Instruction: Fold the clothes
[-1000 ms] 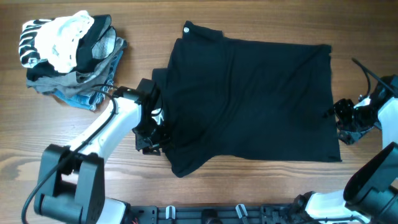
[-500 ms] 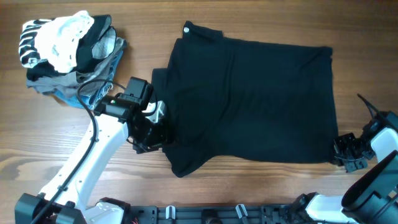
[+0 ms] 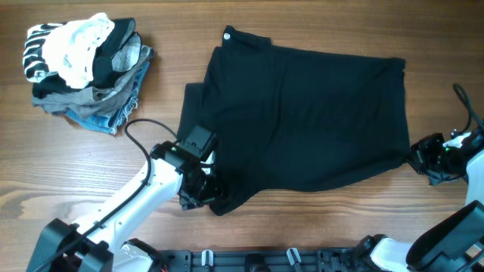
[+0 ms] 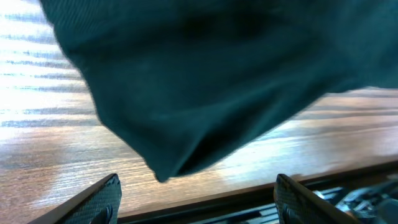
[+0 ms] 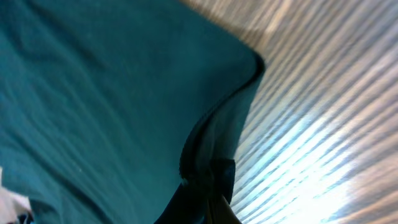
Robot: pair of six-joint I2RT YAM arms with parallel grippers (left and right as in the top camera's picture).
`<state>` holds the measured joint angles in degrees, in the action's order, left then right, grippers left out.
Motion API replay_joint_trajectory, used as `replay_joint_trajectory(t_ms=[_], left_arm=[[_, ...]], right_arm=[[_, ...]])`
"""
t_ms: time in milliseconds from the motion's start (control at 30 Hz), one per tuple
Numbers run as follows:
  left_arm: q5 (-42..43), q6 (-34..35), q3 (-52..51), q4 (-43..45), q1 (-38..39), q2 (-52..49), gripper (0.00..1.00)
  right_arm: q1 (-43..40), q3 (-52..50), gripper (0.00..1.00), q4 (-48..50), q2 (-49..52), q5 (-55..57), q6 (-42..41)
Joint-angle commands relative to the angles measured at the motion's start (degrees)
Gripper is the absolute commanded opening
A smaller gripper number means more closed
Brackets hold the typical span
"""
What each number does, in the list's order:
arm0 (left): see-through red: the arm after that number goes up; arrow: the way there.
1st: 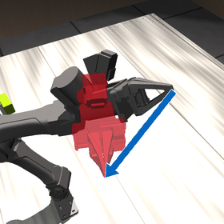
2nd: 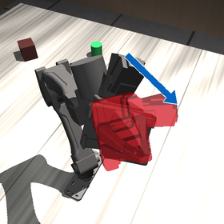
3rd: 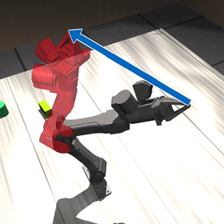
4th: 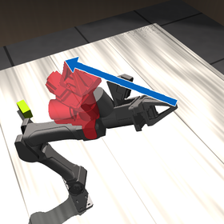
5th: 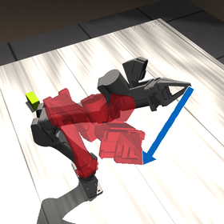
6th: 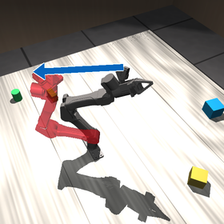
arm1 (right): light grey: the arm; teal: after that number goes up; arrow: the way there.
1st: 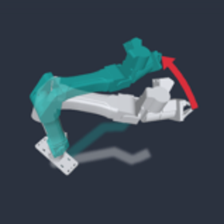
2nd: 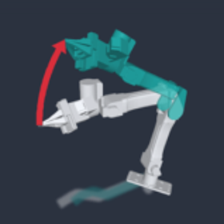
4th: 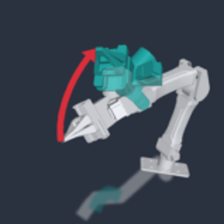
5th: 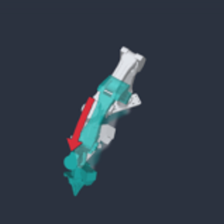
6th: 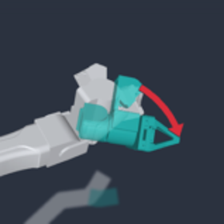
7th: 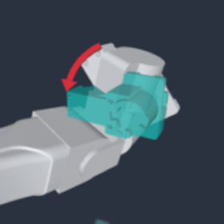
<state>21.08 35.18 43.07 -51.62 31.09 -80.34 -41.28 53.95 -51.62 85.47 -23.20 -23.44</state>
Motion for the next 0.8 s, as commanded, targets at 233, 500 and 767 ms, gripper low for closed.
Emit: replay_joint_trajectory(t_ms=[233,500,767], left_arm=[[7.5,-2.2,5.1,3.8,-4.7,-0.3,0.04],[-5.8,-11.0,20.4,14.1,-10.8,0.8,0.04],[-6.8,-12.3,20.4,19.2,-7.9,-7.6,0.04]], right_arm=[[3.2,3.5,0.04,-0.3,-1.6,-2.5,2.6],[3.2,3.5,0.05,4.3,-1.5,-0.1,-3.8],[3.2,3.5,0.04,11.4,-0.5,1.6,-7.5]])
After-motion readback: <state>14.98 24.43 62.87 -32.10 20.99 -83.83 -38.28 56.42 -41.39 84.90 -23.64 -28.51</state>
